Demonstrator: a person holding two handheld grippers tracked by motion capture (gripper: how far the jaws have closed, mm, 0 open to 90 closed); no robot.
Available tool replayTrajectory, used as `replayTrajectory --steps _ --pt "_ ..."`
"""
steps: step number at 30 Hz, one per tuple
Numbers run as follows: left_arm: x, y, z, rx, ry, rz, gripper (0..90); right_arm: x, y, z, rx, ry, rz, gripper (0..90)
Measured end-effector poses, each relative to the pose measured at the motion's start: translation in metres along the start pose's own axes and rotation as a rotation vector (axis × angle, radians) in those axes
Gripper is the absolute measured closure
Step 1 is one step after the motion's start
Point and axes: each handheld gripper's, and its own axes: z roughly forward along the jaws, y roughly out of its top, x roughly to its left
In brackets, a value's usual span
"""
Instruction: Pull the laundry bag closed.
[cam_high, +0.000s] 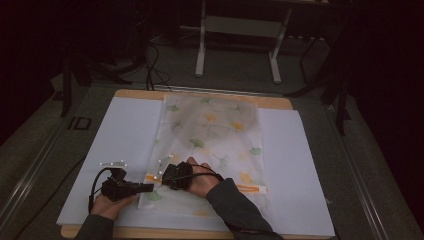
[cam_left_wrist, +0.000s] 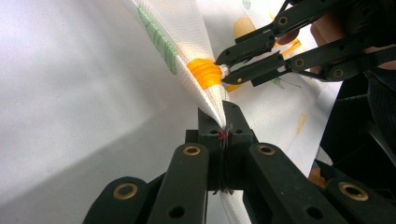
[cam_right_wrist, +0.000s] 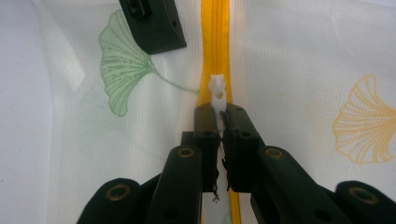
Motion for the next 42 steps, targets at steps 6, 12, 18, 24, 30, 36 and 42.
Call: replayTrajectory --steps 6,12,18,24,30,36,42 --pt "0.000 0.000 -0.001 -0.004 0.004 0.001 89.1 0.001 -0.005 -0.002 0.008 -0.007 0.007 84.7" --pt "0.001 0.000 0.000 0.002 0.000 0.003 89.1 0.002 -0.008 -0.004 0.019 -0.012 0.011 84.8" --pt "0.001 -0.001 -0.001 -0.004 0.000 0.001 89.0 0.001 -0.011 -0.006 0.026 -0.015 0.018 84.7" --pt "0.000 0.000 -0.001 0.003 0.004 0.006 89.0 0.002 -0.014 -0.007 0.020 -0.016 0.025 84.8" --pt "0.001 -0.001 -0.001 0.000 0.005 0.004 89.0 0.002 -0.016 -0.007 0.023 -0.018 0.022 84.7" --pt "0.001 -0.001 -0.002 -0.005 0.005 -0.001 89.0 0.001 -0.024 -0.008 0.032 -0.021 0.035 84.8" --pt "0.001 -0.001 -0.002 -0.004 0.003 0.002 89.0 0.003 -0.027 -0.012 0.026 -0.029 0.045 84.7"
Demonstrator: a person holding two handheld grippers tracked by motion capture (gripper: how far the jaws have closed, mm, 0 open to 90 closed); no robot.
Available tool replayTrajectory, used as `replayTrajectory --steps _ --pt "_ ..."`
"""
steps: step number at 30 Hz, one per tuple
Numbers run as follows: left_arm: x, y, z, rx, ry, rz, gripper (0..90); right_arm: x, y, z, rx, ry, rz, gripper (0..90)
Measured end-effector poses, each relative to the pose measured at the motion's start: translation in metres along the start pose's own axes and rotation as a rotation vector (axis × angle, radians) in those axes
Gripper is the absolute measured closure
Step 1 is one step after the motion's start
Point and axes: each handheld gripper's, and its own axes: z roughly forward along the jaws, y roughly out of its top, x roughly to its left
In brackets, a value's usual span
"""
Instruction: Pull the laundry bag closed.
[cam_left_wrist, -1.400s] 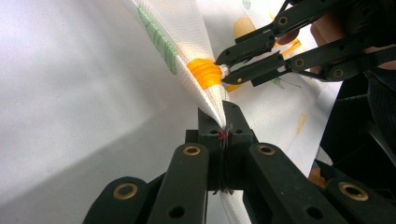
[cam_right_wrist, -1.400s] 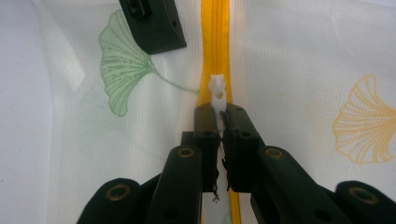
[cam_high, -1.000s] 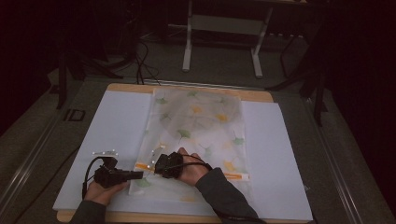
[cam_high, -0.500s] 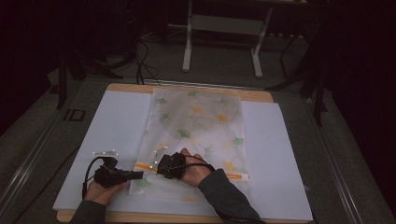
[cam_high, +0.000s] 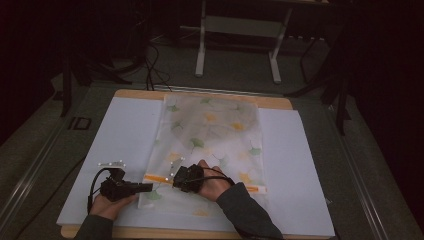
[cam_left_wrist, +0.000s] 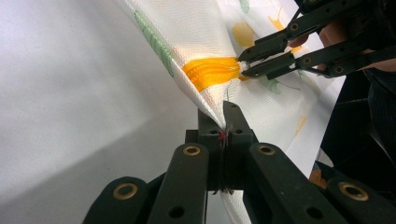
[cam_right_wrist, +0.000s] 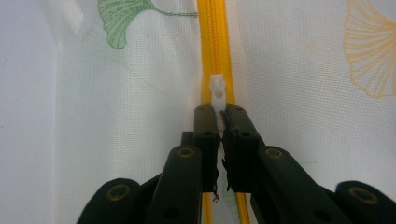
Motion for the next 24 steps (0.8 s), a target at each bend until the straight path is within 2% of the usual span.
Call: replayTrajectory --steps 5,24 --pt "0.001 0.000 -0.002 -0.002 0.002 0.001 89.0 0.001 0.000 -0.001 0.017 -0.008 -0.015 84.7" --pt "0.001 -0.001 -0.002 -0.008 0.003 -0.002 89.0 -0.002 -0.017 -0.008 0.027 -0.014 0.011 84.8"
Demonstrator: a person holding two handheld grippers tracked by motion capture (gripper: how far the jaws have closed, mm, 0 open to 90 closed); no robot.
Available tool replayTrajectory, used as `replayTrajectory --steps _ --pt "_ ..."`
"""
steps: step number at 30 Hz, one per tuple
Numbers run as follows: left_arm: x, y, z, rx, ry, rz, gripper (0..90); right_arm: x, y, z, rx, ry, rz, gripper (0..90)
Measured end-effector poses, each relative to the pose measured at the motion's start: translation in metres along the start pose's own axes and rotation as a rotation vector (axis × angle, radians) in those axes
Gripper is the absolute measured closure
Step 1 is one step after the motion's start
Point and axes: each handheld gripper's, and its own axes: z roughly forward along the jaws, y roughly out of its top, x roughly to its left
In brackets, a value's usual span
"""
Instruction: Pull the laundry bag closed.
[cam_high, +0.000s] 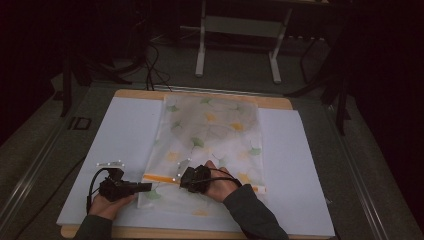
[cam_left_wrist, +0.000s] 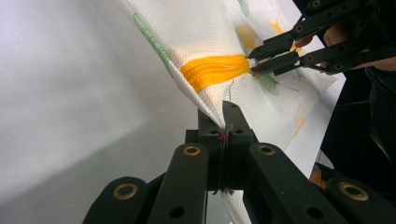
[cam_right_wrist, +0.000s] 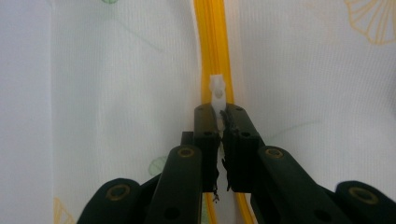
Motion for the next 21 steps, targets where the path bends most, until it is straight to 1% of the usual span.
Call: replayTrajectory --steps 6,9,12,13,21 --pt "0.0007 -0.0001 -0.0014 -0.003 -0.001 -0.002 89.0 0.0007 -0.0023 -0.0025 0.011 -0.008 -0.009 84.7" --pt "0.0005 0.0000 -0.0011 -0.001 -0.001 -0.001 89.0 0.0008 -0.0046 -0.0047 0.010 -0.007 0.001 84.7" --pt "0.0007 -0.0001 -0.0011 -0.002 -0.001 -0.002 89.0 0.0005 -0.0059 -0.0056 0.012 -0.009 -0.004 84.7" --pt "0.0006 0.0000 -0.0010 0.000 0.000 0.000 89.0 0.0008 -0.0064 -0.0063 0.014 -0.008 0.004 84.7" --pt "0.0002 0.0000 -0.0010 -0.002 -0.002 0.000 89.0 0.0008 -0.0061 -0.0092 0.014 -0.013 -0.010 84.7"
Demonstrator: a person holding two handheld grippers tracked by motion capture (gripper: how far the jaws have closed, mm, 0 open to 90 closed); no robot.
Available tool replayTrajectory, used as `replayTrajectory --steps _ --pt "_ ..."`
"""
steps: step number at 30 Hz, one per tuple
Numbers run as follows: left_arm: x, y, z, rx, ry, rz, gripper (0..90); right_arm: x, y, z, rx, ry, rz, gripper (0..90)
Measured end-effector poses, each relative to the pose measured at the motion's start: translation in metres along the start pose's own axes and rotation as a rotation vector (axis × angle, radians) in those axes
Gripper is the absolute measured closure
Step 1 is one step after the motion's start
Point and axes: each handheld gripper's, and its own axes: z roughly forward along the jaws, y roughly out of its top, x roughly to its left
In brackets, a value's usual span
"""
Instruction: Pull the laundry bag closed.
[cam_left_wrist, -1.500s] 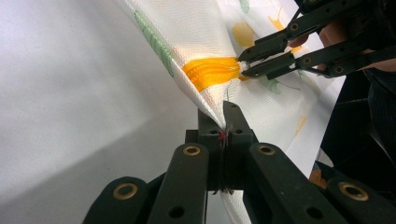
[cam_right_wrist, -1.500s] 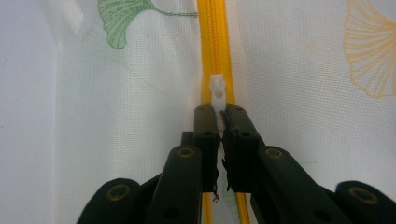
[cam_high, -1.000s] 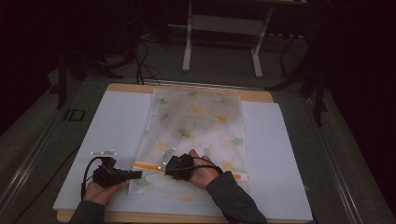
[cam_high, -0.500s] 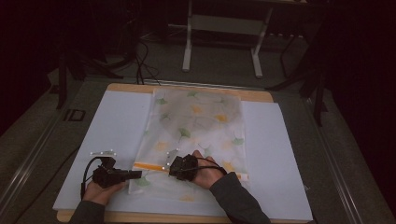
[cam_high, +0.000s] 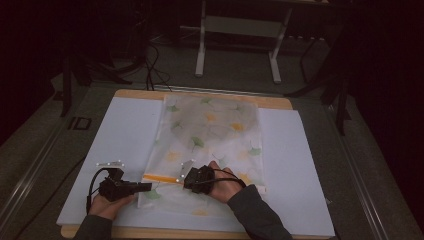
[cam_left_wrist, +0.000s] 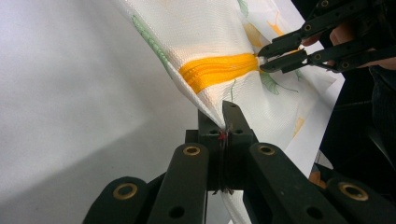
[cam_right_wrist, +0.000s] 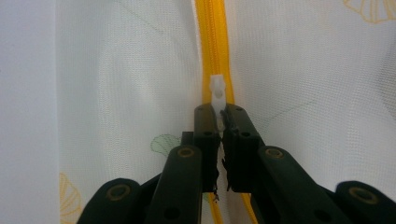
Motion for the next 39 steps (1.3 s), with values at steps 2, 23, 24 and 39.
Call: replayTrajectory --steps 2,23,24,39 --pt "0.000 0.000 0.000 -0.002 -0.001 -0.001 89.0 0.000 -0.001 0.000 0.003 -0.004 0.001 84.7" --pt "0.000 0.000 -0.002 -0.004 0.003 -0.001 89.0 -0.004 -0.017 -0.005 0.031 -0.014 0.016 84.7" --pt "0.001 0.000 -0.002 -0.006 0.004 0.000 89.0 -0.004 -0.018 -0.006 0.032 -0.014 0.015 84.7" --pt "0.001 0.000 -0.002 -0.009 0.004 -0.002 89.0 -0.005 -0.027 -0.010 0.045 -0.020 0.033 84.7"
